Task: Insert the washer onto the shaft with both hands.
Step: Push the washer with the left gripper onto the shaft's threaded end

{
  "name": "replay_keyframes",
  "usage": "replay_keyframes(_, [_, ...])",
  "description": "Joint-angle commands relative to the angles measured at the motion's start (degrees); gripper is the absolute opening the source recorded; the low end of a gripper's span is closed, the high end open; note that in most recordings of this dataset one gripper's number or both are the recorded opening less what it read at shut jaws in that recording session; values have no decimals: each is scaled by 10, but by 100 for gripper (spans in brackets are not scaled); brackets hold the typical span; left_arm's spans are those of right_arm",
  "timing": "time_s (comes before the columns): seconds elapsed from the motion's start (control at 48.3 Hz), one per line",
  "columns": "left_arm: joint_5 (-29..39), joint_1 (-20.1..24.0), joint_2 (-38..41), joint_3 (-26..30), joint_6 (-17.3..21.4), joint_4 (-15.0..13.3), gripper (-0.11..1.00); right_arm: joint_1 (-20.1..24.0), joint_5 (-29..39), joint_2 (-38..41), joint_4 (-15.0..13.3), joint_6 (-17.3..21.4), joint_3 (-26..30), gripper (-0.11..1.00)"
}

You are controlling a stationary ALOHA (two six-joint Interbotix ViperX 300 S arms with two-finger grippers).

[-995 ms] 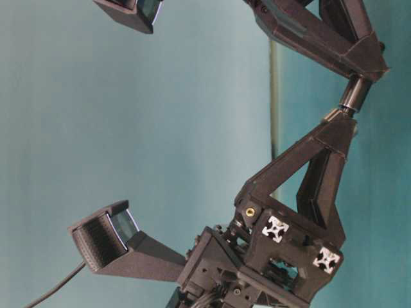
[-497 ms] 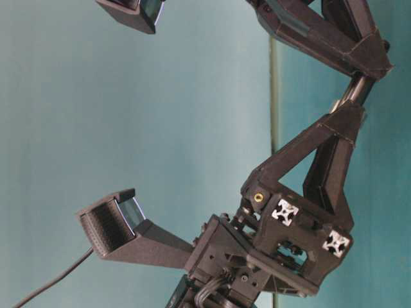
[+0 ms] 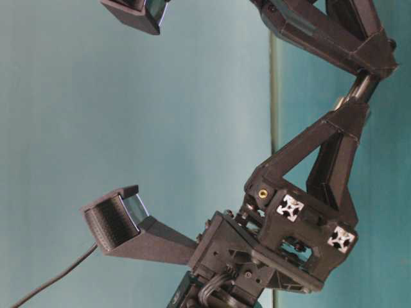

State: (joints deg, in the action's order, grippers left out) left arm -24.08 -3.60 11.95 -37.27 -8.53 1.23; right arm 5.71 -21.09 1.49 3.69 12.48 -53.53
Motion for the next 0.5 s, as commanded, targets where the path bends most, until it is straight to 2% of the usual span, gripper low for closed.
replay_keyframes(0.0, [-3,0,-3,11,0,1,36,1,-6,-2,-1,2,14,1])
replay_keyframes(0.477, [22,0,-1,18,3,1,36,-9,-24,1,-2,1,23,1])
